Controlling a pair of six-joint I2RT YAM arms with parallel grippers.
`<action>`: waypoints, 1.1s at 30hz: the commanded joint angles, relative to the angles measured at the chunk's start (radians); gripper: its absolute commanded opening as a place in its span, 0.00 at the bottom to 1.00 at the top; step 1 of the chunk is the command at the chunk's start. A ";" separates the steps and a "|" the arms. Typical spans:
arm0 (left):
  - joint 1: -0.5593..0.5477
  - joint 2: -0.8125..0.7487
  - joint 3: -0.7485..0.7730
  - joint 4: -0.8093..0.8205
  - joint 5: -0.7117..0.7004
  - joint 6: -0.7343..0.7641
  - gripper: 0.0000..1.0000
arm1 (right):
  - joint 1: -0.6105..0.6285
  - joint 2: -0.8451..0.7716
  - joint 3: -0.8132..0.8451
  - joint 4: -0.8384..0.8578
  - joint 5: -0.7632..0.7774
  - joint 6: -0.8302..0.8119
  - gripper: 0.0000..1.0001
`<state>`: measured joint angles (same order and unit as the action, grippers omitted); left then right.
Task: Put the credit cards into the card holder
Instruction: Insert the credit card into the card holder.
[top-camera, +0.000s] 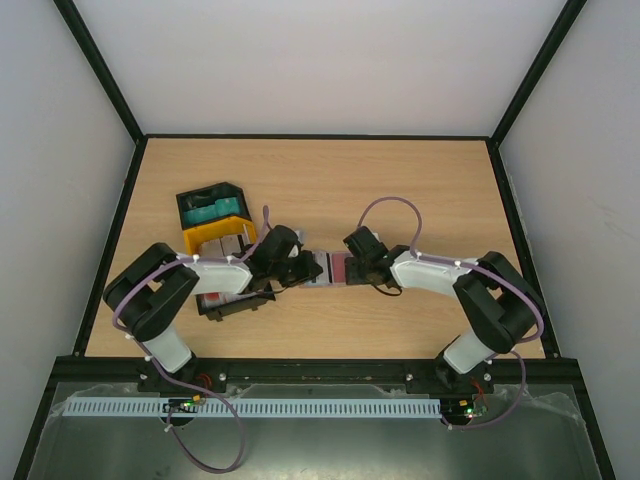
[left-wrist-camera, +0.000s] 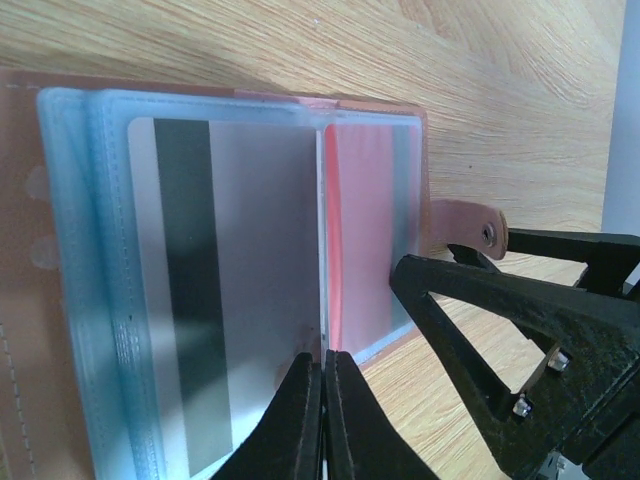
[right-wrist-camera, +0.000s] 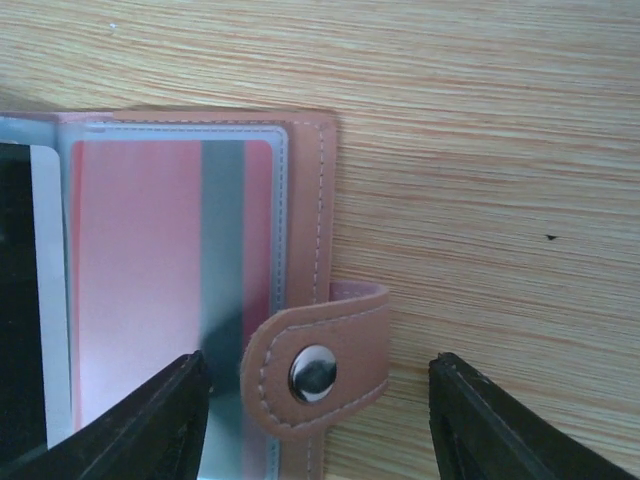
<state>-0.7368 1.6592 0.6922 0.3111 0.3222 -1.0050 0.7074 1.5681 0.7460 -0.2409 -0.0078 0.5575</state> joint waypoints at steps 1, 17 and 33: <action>-0.004 0.026 0.009 0.036 0.023 -0.001 0.03 | 0.003 0.026 0.010 -0.032 -0.005 0.010 0.58; -0.004 0.081 -0.019 0.139 0.041 -0.080 0.03 | 0.003 0.038 0.000 -0.031 -0.015 0.039 0.43; 0.007 0.056 -0.075 0.274 0.072 -0.208 0.03 | 0.003 0.045 -0.010 -0.027 -0.014 0.054 0.36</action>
<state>-0.7292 1.7477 0.6319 0.5610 0.3832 -1.2018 0.7063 1.5787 0.7509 -0.2298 -0.0181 0.6075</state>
